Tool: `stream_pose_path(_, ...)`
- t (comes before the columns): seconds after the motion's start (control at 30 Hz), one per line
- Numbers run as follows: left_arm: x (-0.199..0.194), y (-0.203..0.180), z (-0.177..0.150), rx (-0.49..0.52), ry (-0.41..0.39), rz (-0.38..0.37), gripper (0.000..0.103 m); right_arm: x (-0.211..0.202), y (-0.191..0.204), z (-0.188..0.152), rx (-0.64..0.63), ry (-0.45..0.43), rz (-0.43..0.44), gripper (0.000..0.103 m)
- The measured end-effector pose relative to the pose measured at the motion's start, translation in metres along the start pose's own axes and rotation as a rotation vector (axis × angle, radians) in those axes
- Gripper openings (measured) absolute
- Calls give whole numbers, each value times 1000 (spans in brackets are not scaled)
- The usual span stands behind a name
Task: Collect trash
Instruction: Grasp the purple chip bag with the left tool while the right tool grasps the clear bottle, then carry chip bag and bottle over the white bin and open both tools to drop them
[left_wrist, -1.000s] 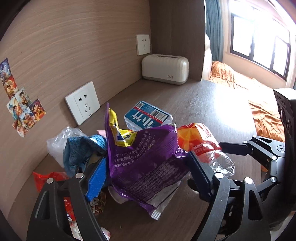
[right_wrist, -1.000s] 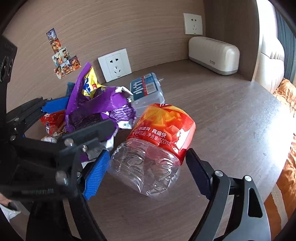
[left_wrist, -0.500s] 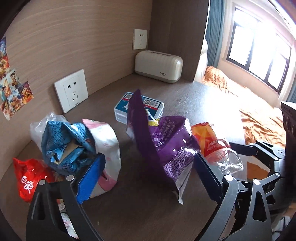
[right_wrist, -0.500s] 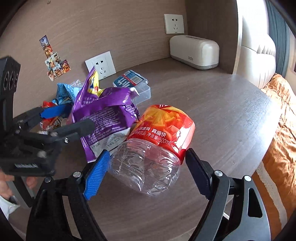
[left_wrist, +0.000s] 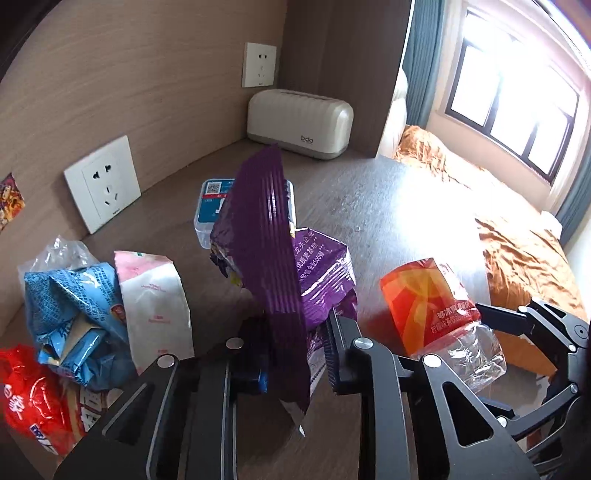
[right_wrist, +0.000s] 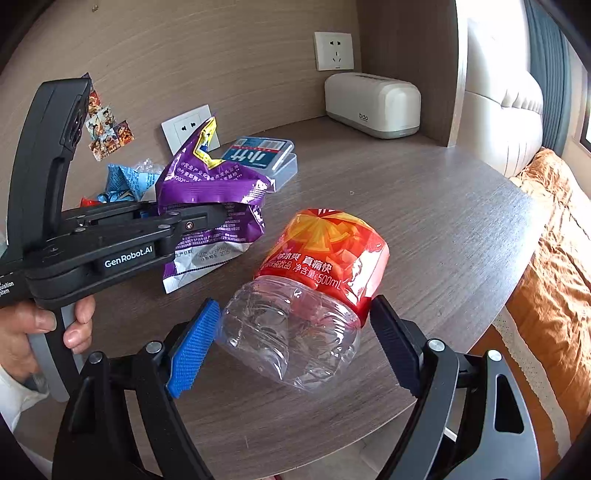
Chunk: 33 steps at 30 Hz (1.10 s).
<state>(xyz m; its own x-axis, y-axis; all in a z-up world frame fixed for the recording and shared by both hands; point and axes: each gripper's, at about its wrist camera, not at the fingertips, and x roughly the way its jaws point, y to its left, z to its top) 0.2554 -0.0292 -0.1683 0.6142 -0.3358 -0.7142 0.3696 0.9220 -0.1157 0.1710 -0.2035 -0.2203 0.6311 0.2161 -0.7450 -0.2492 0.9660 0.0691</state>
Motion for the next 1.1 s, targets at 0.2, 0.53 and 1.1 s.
stream_pose_path(0.2, -30, -7, 6, -3, -51, 1, 20, -21, -6, 3, 1, -42, 3, 83)
stream_pose_path(0.53, -53, -64, 1, 91, -71, 31, 11, -73, -45, -8, 49, -104, -23, 83)
stream_pose_path(1.1, -41, -273, -28, 311, -11, -277, 11, -181, -176, -99, 267, -88, -265, 83)
